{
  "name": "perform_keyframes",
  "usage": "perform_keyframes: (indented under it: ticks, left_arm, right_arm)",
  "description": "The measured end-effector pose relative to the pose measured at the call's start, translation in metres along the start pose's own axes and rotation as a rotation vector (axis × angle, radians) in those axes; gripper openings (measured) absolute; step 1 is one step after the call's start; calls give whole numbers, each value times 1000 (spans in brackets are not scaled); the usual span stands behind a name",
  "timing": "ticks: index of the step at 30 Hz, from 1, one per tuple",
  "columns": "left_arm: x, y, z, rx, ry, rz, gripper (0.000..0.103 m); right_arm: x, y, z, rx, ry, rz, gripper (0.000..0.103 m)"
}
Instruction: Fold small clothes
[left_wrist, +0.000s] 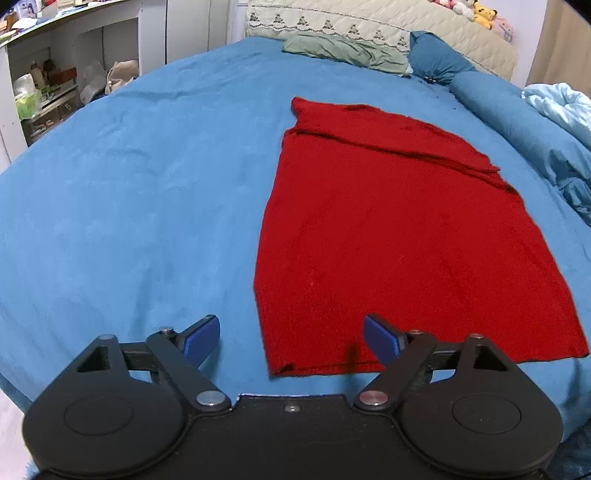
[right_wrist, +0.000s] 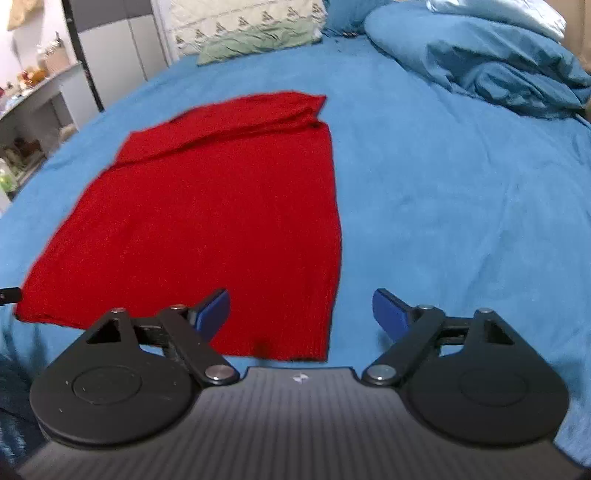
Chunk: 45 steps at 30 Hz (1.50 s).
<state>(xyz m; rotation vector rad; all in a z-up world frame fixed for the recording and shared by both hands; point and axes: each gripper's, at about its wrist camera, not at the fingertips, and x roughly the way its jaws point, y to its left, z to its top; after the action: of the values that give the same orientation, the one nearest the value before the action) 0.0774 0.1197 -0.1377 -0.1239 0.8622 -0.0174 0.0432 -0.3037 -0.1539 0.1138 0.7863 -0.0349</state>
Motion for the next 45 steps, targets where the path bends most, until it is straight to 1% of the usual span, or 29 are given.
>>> perform_keyframes:
  ticks: [1,3,4,5,7,8,10,12,14,16,18,19,20,21,22,24,26,27,28,29,31,34,37,39,40,42,44,45]
  left_arm:
    - [2,0,-2,-4,-5,1,86]
    - [5,2,-5,-5,-5,-3,80]
    - [8,1,-5,0,-1,-5,74]
    - [10,-1,-5,9,5,-4,70]
    - [17,-5,-5,22,13,7,67]
    - [19,-4,-6,23,10,11,67]
    - [21,-4,-8,20,5,15,66]
    - [22,-2,-9,18,2,16,65]
    - [23,-4,-10,24,0,23,64]
    - [23,-9,-12,34,2,33,64]
    - [24,-10,-12,45,3,41,64]
    - [24,-11,-13,49,2,44,63]
    - [24,-11,-13,51,3,43,59]
    - [24,-11,-13,55,3,44,57]
    - [24,-11,-13,58,4,45,52]
    - [23,-10,-13,60,7,43,44]
    - [22,-9,-12,59,8,45,30]
    - [22,-9,-12,58,8,46,25]
    - [22,-8,-11,55,7,45,13]
    - [20,-8,-10,49,6,38,9]
    - [16,-9,-9,38,-6,34,7]
    - [4,-8,-3,-3,-27,15,7]
    - [-7,1,17,-113,-25,-36,7]
    - [-15,7,39,-166,-62,-73,7]
    - [-19,7,53,-175,-86,-86,7]
    - [-23,3,89,-174,-148,-110,7]
    - [-20,-2,129,-179,-193,-131,7]
    - [-16,-7,153,-170,-221,-130,7]
  right_arm:
    - [4,3,-4,-8,6,-22,94]
    - [10,8,-10,-22,13,-48,91]
    - [11,9,-12,-25,12,-54,91]
    - [13,9,-14,-19,13,-55,90]
    - [16,6,-16,9,17,-54,89]
    - [18,3,-14,19,24,-55,88]
    - [22,1,-15,30,43,-65,81]
    - [27,-1,-16,40,68,-65,76]
    - [29,-2,-18,49,73,-64,73]
    - [30,-3,-18,60,74,-47,64]
    - [32,-4,-17,62,76,-37,59]
    - [33,-3,-17,59,75,-35,54]
    - [34,-3,-16,58,73,-31,52]
    - [35,-3,-16,61,71,-26,48]
    - [35,-2,-16,64,71,-20,42]
    - [35,-1,-16,72,70,0,35]
    - [35,1,-16,68,68,4,30]
    - [35,1,-16,67,67,5,24]
    - [36,1,-16,71,65,10,22]
    - [35,0,-16,75,62,11,21]
    - [33,-2,-14,86,56,21,21]
    - [24,-7,-8,124,38,58,21]
    - [9,-18,11,238,27,131,21]
    - [-2,-23,31,284,-6,180,21]
    - [-7,-24,43,296,-30,203,21]
    - [-12,-26,77,314,-86,251,21]
    - [-9,-28,116,323,-129,289,21]
    - [-3,-28,140,323,-151,300,21]
